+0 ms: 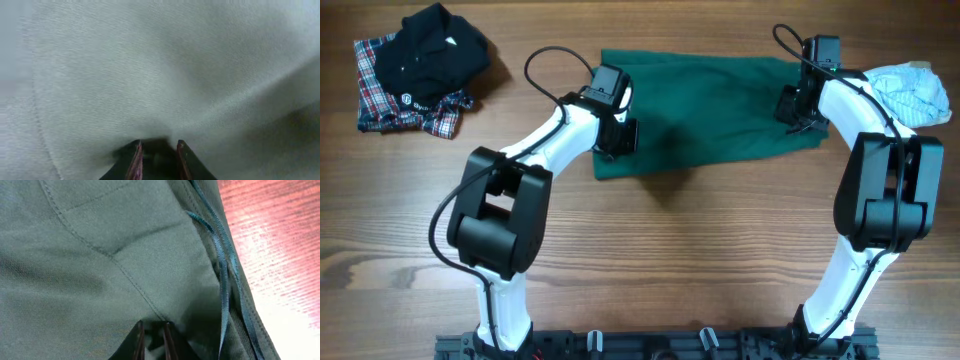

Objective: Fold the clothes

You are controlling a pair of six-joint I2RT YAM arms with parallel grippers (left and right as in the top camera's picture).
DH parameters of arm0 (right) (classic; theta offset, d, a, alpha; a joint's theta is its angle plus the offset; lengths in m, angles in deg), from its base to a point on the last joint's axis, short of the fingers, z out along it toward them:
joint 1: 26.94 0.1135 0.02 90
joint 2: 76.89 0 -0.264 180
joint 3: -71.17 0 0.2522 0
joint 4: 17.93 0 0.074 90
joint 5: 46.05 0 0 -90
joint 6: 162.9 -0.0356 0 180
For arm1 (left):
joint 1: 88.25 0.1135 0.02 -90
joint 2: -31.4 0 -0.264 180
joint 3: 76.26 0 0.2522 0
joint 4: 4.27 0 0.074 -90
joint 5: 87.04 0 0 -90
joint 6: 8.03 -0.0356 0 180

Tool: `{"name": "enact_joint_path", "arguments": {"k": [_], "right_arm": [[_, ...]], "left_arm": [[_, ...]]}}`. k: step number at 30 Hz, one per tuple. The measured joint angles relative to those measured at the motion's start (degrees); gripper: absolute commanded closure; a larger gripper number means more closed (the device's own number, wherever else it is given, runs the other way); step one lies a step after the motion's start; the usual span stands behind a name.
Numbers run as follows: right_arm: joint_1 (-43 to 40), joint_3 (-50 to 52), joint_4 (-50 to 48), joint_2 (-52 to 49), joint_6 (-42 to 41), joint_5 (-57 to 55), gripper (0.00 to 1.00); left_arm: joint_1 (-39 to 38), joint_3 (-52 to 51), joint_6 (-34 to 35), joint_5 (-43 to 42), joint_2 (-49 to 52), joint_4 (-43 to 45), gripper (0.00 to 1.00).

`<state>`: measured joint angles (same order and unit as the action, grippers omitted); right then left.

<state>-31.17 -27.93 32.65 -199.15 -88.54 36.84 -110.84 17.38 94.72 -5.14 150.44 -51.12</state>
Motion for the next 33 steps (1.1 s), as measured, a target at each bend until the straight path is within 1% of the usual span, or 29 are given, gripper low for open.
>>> {"name": "enact_joint_path", "arguments": {"k": [1,3,5,6,9,10,11,13,15,17,18,19,21,23,28,33], "right_arm": [[0.02,-0.02,0.22,0.0,-0.15,0.02,0.73],[0.02,-0.15,0.46,0.0,-0.48,0.46,0.6],[0.04,-0.22,0.52,0.0,-0.85,0.61,0.41],[-0.07,-0.22,0.63,0.0,-1.03,0.59,0.35],[-0.28,-0.31,0.87,0.0,-1.49,0.68,0.27],[-0.35,-0.33,0.87,0.02,-1.66,0.72,0.2],[-0.46,-0.31,0.9,0.13,-1.7,1.09,0.15],[-0.63,-0.31,1.07,0.52,-1.84,1.79,0.1],[-0.76,-0.2,1.46,1.49,-2.08,2.75,0.02],[-0.87,-0.09,1.68,3.3,-2.19,3.8,0.0],[-0.9,-0.09,1.75,4.57,-1.86,4.72,0.0],[-0.96,-0.09,1.73,6.14,-1.84,5.62,0.0],[-0.96,-0.09,1.75,9.16,-1.75,7.23,0.0],[-0.96,-0.09,2.01,12.35,-1.64,8.59,0.0],[-1.42,-0.09,4.87,18.84,-2.05,9.4,0.0],[-4.96,0.02,8.24,19.41,-2.8,6.58,0.0]], "left_arm": [[0.26,0.0,0.0,0.15,0.0,0.17,0.76],[1.44,0.02,0.0,1.27,0.0,1.03,0.72],[3.23,0.0,0.0,2.95,0.02,1.44,0.68],[4.09,0.0,0.04,3.76,0.13,1.42,0.64],[5.6,0.0,-0.02,5.2,0.13,1.51,0.6],[5.64,0.0,-0.02,5.57,0.02,1.44,0.58],[5.62,0.0,-0.02,5.77,-0.11,1.36,0.56],[5.31,0.0,0.04,6.14,-0.66,1.33,0.48],[5.03,-0.04,-0.04,6.23,-1.99,1.2,0.39],[4.7,-0.04,-0.07,6.38,-4.63,1.18,0.3],[4.61,-0.04,-0.17,6.43,-5.66,1.18,0.2],[4.39,-0.04,0.09,6.56,-7.37,1.22,0.14],[4.2,-0.04,-0.09,6.54,-9.18,1.27,0.11],[4.09,-0.04,0.46,6.34,-10.1,1.33,0.0],[4.39,-0.04,1.97,6.25,-10.19,0.68,0.0],[6.08,-0.04,2.29,3.67,-10.19,0.48,0.0]]}}
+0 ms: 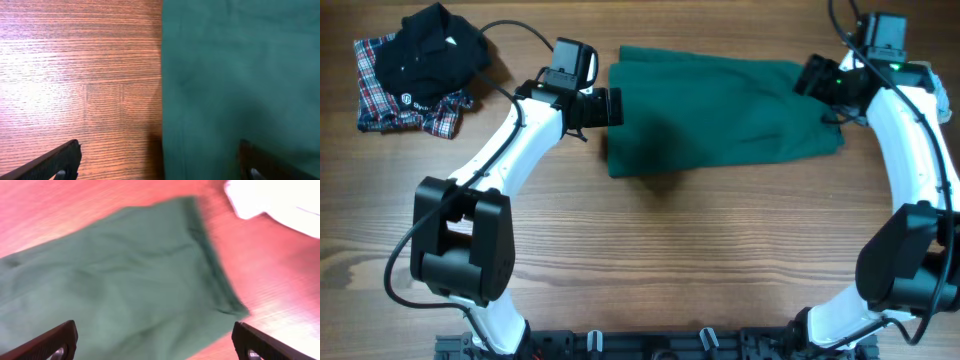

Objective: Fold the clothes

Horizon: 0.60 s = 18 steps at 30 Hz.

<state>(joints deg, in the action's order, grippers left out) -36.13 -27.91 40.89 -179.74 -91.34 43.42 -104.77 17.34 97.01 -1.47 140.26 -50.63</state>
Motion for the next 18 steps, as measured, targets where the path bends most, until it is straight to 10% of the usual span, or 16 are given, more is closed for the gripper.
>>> {"name": "enact_joint_path", "arguments": {"k": [18], "right_arm": [[-7.1,0.22,11.56,-5.99,-0.48,0.87,0.0]], "left_arm": [[0.31,0.0,0.35,-2.16,0.0,0.48,0.0]]}}
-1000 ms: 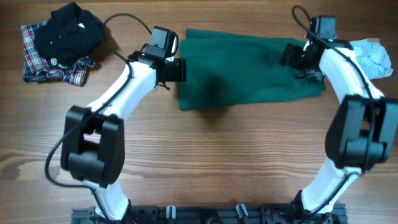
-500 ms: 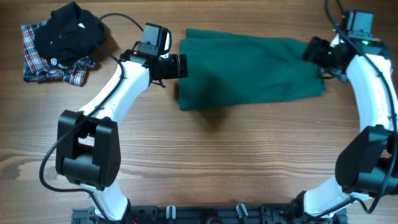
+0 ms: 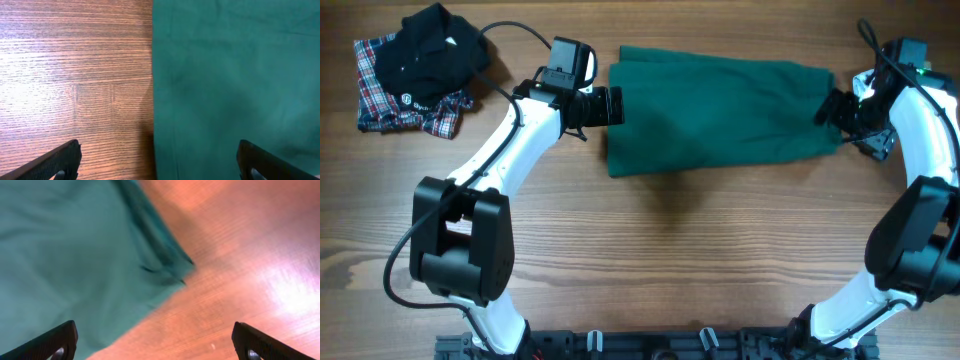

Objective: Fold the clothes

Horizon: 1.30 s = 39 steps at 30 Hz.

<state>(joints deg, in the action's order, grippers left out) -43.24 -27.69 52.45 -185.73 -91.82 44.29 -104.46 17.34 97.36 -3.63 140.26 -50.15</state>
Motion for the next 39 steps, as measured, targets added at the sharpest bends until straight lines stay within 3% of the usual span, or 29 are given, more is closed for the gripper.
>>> {"name": "enact_joint_path", "arguments": {"k": [7,23,30,39], "right_arm": [[0.0,0.52,2.25,-0.13,-6.62,-2.54,0.01],[0.0,4.31,-5.29,-0.17,-2.45,4.81,0.0],[0.0,4.31,-6.82,-0.2,-2.43,6.4,0.0],[0.0,4.31,-6.97,-0.2,-2.43,7.61,0.0]], "left_arm": [[0.0,0.0,0.0,-0.17,0.0,0.44,0.0],[0.0,0.0,0.0,-0.31,0.0,0.44,0.0],[0.0,0.0,0.17,-4.04,0.04,2.23,0.0],[0.0,0.0,1.95,-5.57,5.11,4.83,0.0]]}}
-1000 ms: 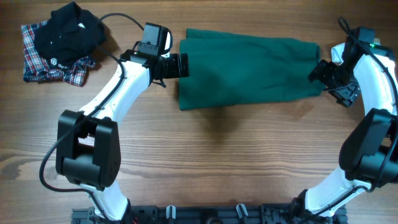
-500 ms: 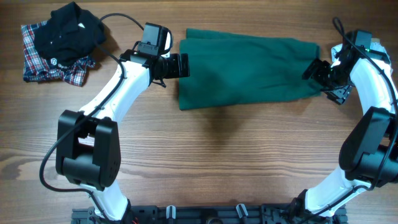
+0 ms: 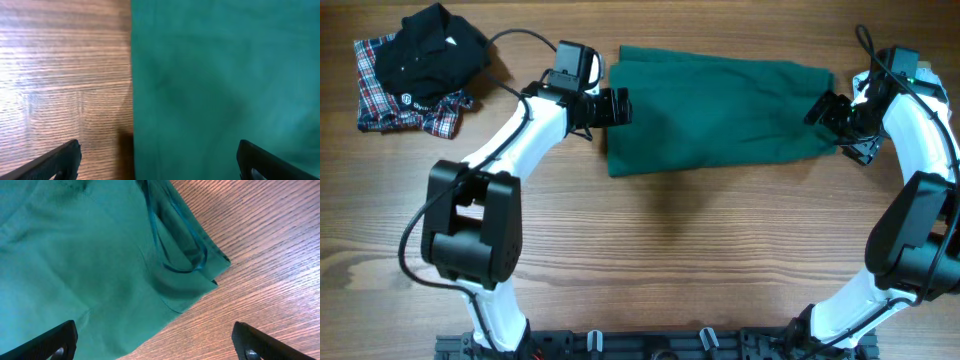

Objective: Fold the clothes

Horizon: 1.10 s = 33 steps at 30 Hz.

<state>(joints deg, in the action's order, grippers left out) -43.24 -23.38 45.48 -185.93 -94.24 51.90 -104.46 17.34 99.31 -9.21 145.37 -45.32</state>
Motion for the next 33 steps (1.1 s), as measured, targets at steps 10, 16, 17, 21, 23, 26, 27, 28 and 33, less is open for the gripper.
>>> {"name": "enact_joint_path", "arguments": {"k": [10,16,17,21,23,26,27,28,33], "right_arm": [[0.0,0.04,-0.87,0.0,-0.68,1.33,0.0],[0.0,0.04,-2.78,-2.19,-0.44,2.97,0.0],[0.0,0.04,-3.13,-2.75,-0.44,3.02,0.0],[0.0,0.13,-5.75,-5.14,-0.68,3.19,0.0],[0.0,0.15,-7.02,-5.29,-0.7,3.21,0.0],[0.0,0.15,-8.85,-5.29,-0.7,3.21,0.0],[0.0,0.15,-9.51,-5.29,-0.66,3.21,0.0],[0.0,0.15,-10.03,-5.29,-0.42,3.21,0.0],[0.0,0.15,-9.18,-5.29,2.27,3.17,0.0]], "left_arm": [[-0.02,0.0,0.2,-1.25,0.26,2.29,0.0],[-0.02,0.0,0.22,-1.27,0.26,2.27,0.0],[-0.02,0.0,0.22,-1.27,0.26,2.27,0.0],[-0.02,0.0,0.22,-1.27,0.26,2.27,0.0],[-0.02,0.0,0.2,-1.27,0.26,2.27,0.0],[-0.02,-0.02,0.2,-1.27,0.26,2.27,0.0],[-0.02,-0.02,0.22,-1.27,0.26,2.27,0.0],[-0.02,0.0,0.2,-1.27,0.26,2.27,0.0],[-0.02,0.0,0.2,-1.27,0.26,2.27,0.0]]}}
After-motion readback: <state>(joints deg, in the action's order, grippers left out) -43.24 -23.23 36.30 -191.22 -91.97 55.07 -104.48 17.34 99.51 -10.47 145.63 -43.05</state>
